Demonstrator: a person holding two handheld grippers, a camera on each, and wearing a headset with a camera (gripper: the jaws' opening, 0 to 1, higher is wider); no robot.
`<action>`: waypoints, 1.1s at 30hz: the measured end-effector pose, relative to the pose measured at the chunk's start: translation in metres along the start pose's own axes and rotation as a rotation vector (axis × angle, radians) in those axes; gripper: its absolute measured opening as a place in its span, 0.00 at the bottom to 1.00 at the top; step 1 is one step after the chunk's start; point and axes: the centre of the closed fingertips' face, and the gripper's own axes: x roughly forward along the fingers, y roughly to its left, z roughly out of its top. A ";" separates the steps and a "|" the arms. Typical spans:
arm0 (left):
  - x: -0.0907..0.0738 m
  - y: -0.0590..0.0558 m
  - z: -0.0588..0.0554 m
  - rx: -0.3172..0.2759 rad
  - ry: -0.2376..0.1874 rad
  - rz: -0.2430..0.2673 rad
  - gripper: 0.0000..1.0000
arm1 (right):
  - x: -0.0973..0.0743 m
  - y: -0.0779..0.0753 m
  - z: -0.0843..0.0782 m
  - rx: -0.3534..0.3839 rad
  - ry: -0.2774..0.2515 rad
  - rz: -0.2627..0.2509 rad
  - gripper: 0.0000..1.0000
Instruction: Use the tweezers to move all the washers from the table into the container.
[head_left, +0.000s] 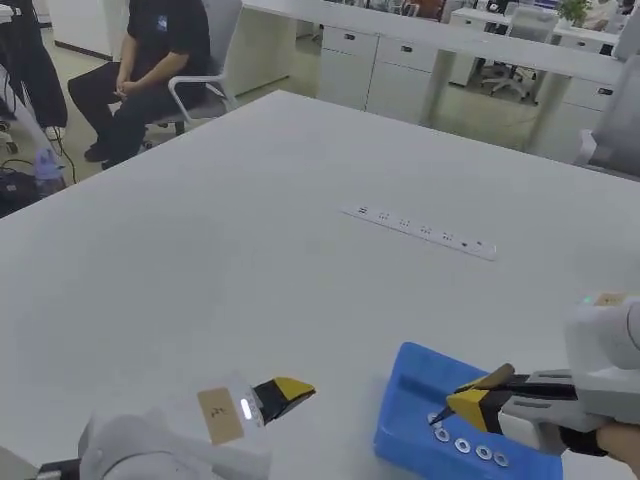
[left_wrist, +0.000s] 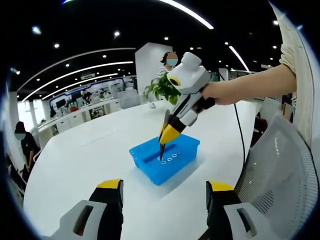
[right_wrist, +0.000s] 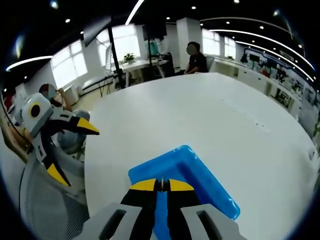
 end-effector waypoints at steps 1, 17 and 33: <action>0.000 0.000 0.000 -0.002 0.000 0.001 0.67 | 0.001 -0.001 -0.001 -0.002 0.006 0.001 0.03; 0.000 0.000 -0.001 -0.001 0.002 0.000 0.67 | 0.025 -0.012 -0.009 -0.010 0.068 0.020 0.03; 0.001 0.001 -0.003 -0.001 0.004 0.000 0.66 | 0.031 -0.012 -0.011 -0.019 0.086 0.028 0.03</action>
